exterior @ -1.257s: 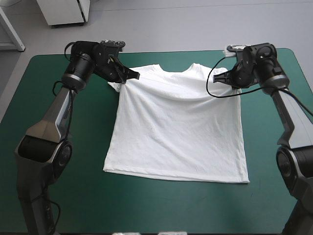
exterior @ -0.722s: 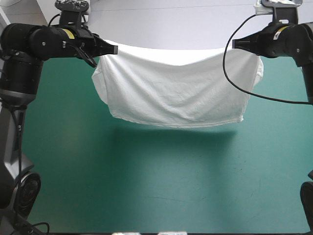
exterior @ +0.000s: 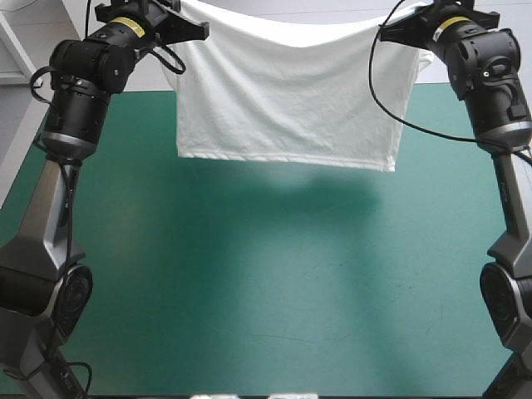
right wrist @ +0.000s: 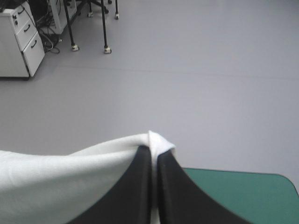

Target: Fold the cloth

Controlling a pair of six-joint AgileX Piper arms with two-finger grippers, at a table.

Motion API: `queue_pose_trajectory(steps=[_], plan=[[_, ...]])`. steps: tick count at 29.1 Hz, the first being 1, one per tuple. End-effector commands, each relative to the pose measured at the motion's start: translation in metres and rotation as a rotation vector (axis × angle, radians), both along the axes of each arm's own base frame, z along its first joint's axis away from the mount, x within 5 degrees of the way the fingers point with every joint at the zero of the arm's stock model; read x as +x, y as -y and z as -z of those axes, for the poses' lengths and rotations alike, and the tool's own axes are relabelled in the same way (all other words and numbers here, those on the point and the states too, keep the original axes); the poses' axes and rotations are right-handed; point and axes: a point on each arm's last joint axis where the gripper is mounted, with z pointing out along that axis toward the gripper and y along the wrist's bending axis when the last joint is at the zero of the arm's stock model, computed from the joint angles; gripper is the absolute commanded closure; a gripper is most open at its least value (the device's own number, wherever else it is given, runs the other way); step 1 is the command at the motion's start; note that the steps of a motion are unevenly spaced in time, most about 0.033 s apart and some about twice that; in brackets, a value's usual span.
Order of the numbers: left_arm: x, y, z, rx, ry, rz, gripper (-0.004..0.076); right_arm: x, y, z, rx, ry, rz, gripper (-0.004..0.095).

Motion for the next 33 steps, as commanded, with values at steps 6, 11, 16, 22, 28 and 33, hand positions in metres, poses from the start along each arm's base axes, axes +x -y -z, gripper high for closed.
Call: queue_pose_trajectory(steps=[6,11,16,22,28,33], plan=[[0.034,0.01,0.014,-0.011,0.148,-0.002,0.0734,0.025,-0.003,0.011,0.003,0.07,0.004,0.0925],[0.063,0.018,0.072,0.022,-0.117,-0.017,0.0734,0.052,-0.008,0.07,0.03,-0.215,0.023,0.0925],[0.07,0.018,0.104,0.04,-0.299,-0.041,0.0734,0.061,-0.012,0.114,0.046,-0.405,0.014,0.0925],[0.054,0.014,0.13,0.021,-0.399,-0.064,0.0734,0.039,-0.01,0.148,0.011,-0.492,-0.001,0.0925],[0.009,0.003,0.158,0.013,-0.438,-0.057,0.0734,-0.002,-0.005,0.172,-0.002,-0.532,-0.026,0.0925],[-0.041,-0.002,0.184,0.005,-0.514,-0.041,0.0734,-0.04,0.001,0.19,-0.012,-0.613,-0.025,0.0925]])
